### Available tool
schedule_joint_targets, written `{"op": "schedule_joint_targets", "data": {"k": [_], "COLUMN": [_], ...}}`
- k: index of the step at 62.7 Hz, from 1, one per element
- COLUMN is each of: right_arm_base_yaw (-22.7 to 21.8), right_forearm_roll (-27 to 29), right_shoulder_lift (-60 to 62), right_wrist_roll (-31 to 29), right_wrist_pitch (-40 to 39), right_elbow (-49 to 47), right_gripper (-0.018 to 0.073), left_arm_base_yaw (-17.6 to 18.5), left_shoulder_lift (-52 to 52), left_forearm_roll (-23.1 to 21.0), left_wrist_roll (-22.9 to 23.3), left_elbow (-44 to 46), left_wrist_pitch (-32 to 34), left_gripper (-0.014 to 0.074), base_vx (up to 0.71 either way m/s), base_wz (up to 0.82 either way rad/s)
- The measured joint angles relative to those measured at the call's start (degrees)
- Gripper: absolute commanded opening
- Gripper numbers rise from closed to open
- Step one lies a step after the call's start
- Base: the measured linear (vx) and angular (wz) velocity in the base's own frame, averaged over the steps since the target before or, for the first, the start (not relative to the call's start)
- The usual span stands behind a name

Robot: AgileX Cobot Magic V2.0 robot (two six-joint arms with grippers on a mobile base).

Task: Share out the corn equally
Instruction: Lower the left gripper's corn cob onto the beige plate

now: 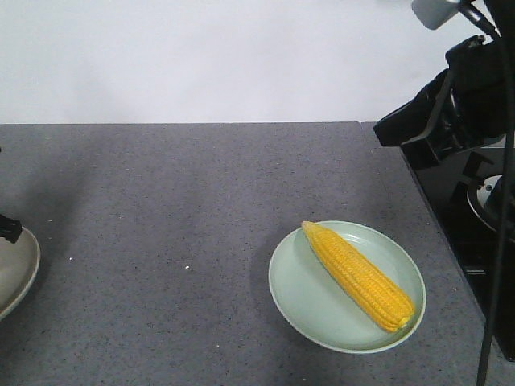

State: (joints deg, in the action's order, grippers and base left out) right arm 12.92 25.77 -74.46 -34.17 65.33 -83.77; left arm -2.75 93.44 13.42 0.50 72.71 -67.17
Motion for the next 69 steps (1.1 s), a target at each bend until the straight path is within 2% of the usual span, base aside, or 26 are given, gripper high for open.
{"op": "schedule_joint_targets", "data": {"k": [23, 46, 69], "right_arm_base_yaw": [0.0, 0.0, 0.0], "right_forearm_roll": [0.0, 0.0, 0.0], "right_shoulder_lift": [0.0, 0.0, 0.0], "right_wrist_roll": [0.0, 0.9, 1.2], "right_wrist_pitch": [0.0, 0.0, 0.0], "right_elbow": [0.0, 0.0, 0.0], "right_gripper": [-0.0008, -0.0005, -0.0004], "left_arm_base_yaw": [0.0, 0.0, 0.0], "left_shoulder_lift": [0.0, 0.0, 0.0], "left_forearm_roll": [-0.8, -1.5, -2.1], "left_wrist_roll": [0.3, 0.4, 0.4], "left_elbow": [0.0, 0.0, 0.0], "left_wrist_pitch": [-0.1, 0.1, 0.3], "left_gripper": [0.0409, 0.0479, 0.0480], "base_vx": [0.00, 0.00, 0.00], "base_wz": [0.00, 0.00, 0.00]}}
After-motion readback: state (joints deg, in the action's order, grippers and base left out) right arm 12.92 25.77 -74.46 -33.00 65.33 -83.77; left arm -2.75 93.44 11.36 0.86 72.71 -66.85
